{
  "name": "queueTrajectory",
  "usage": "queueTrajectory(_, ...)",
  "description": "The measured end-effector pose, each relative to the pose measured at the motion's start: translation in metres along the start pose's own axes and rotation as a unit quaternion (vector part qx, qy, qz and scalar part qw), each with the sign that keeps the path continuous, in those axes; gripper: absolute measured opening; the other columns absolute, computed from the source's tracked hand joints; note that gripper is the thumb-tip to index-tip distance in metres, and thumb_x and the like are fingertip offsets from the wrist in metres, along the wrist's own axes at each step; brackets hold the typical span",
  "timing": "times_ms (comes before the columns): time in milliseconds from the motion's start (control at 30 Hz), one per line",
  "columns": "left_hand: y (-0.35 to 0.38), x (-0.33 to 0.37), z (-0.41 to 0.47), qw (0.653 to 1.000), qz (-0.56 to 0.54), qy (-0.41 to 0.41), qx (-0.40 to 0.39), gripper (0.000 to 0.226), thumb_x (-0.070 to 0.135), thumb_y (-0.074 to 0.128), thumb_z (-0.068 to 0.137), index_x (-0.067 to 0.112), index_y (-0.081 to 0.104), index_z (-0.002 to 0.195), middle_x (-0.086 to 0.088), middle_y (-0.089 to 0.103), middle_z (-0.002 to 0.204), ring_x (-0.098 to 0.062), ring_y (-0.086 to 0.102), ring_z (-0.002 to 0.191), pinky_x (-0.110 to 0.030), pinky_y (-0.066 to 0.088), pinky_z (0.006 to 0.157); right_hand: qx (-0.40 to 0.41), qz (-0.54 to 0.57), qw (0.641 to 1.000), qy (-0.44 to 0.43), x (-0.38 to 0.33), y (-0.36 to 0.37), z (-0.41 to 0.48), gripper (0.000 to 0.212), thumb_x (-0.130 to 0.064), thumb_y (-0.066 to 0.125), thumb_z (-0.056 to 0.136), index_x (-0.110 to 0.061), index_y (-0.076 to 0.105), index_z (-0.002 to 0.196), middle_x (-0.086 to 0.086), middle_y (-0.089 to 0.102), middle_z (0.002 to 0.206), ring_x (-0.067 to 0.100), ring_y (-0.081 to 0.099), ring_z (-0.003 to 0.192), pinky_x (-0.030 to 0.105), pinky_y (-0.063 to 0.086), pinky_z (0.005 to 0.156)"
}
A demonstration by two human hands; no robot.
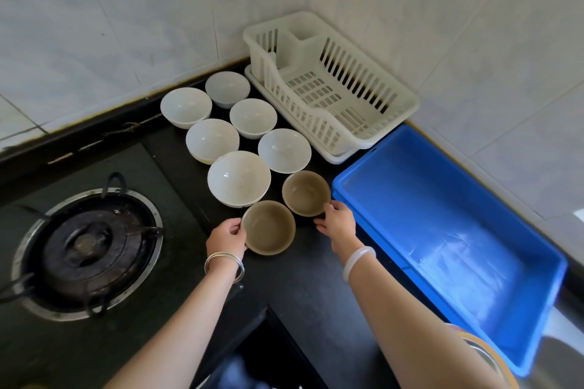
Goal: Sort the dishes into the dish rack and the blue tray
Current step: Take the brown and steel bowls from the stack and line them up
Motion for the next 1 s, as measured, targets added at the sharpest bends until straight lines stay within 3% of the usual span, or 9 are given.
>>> queueTrajectory(100, -0.003, 0.005, -0.006, 0.996, 0.079, 0.05, -0.007, 0.034, 0.01, 0.053, 0.088, 0.011, 0.059, 0.121, -0.008, 0.066, 0.117, -0.027, 0.065, 0.095, -0.041, 0.052, 0.091, -0.013, -0.034, 0.999, -0.007, -0.002, -0.008, -0.009, 0.043, -0.025, 0.044, 0.098, -0.017, 0.039, 0.141, 0.005, 0.057, 0.113, 0.02, 0.062, 0.097, 0.032, 0.054, 0.082)
queueTrajectory(167, -0.004, 0.009, -0.012, 0.987, 0.14, 0.084, -0.009, 0.037, 0.014, 0.052, 0.088, 0.012, 0.056, 0.125, -0.006, 0.063, 0.125, -0.027, 0.06, 0.112, -0.038, 0.046, 0.098, -0.018, -0.037, 0.999, -0.021, -0.002, -0.017, -0.018, 0.043, -0.027, 0.042, 0.099, -0.018, 0.039, 0.141, 0.005, 0.055, 0.124, 0.02, 0.061, 0.099, 0.032, 0.053, 0.082)
queueTrajectory(233, -0.005, 0.014, -0.02, 0.976, 0.184, 0.115, -0.006, 0.039, 0.015, 0.051, 0.088, 0.014, 0.054, 0.127, -0.005, 0.06, 0.128, -0.027, 0.056, 0.118, -0.036, 0.044, 0.098, -0.023, -0.044, 0.998, -0.047, -0.002, -0.03, -0.029, 0.041, -0.028, 0.04, 0.099, -0.019, 0.042, 0.139, 0.002, 0.054, 0.128, 0.02, 0.061, 0.1, 0.032, 0.052, 0.084)
queueTrajectory(400, 0.007, 0.031, -0.051, 0.953, 0.234, 0.194, -0.014, 0.034, 0.016, 0.05, 0.089, 0.019, 0.057, 0.122, -0.006, 0.062, 0.123, -0.028, 0.059, 0.111, -0.037, 0.048, 0.09, -0.016, -0.106, 0.984, -0.139, 0.006, -0.08, -0.062, 0.031, -0.032, 0.04, 0.098, -0.021, 0.057, 0.121, -0.001, 0.062, 0.116, 0.012, 0.063, 0.092, 0.037, 0.053, 0.089)
queueTrajectory(533, 0.046, 0.035, -0.089, 0.941, 0.218, 0.228, -0.122, 0.025, 0.013, 0.051, 0.09, 0.016, 0.061, 0.113, -0.004, 0.065, 0.115, -0.017, 0.061, 0.097, -0.028, 0.047, 0.084, 0.069, -0.168, 0.966, -0.182, 0.03, -0.139, -0.092, 0.02, -0.029, 0.045, 0.094, -0.023, 0.064, 0.099, -0.001, 0.069, 0.098, 0.021, 0.065, 0.086, 0.038, 0.052, 0.083)
queueTrajectory(667, 0.096, 0.025, -0.137, 0.894, 0.266, 0.278, -0.23, 0.024, 0.017, 0.053, 0.09, 0.02, 0.062, 0.112, 0.004, 0.065, 0.114, -0.01, 0.059, 0.094, -0.022, 0.045, 0.081, 0.179, -0.234, 0.944, -0.148, 0.073, -0.2, -0.116, 0.019, -0.027, 0.049, 0.093, -0.023, 0.067, 0.1, -0.002, 0.069, 0.092, 0.019, 0.06, 0.081, 0.028, 0.039, 0.07)
queueTrajectory(833, 0.149, 0.001, -0.202, 0.822, 0.317, 0.319, -0.349, 0.022, 0.024, 0.055, 0.089, 0.022, 0.061, 0.11, 0.006, 0.064, 0.112, -0.006, 0.055, 0.087, -0.019, 0.044, 0.079, 0.297, -0.297, 0.904, -0.082, 0.134, -0.26, -0.147, 0.018, -0.024, 0.054, 0.091, -0.015, 0.066, 0.101, 0.011, 0.07, 0.101, 0.033, 0.063, 0.093, 0.035, 0.044, 0.071)
queueTrajectory(1000, 0.18, -0.016, -0.246, 0.768, 0.351, 0.348, -0.407, 0.025, 0.024, 0.059, 0.087, 0.02, 0.06, 0.112, -0.001, 0.06, 0.113, -0.013, 0.057, 0.096, -0.022, 0.043, 0.083, 0.335, -0.327, 0.883, -0.022, 0.181, -0.284, -0.171, 0.024, -0.026, 0.059, 0.089, -0.007, 0.065, 0.102, 0.016, 0.061, 0.104, 0.037, 0.058, 0.096, 0.039, 0.045, 0.074)
Point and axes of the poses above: each hand's wrist, its own z-axis towards the middle knuckle, its own y-axis out of the palm, x = y × z, the point moved 2 cm from there along z, towards the middle knuckle
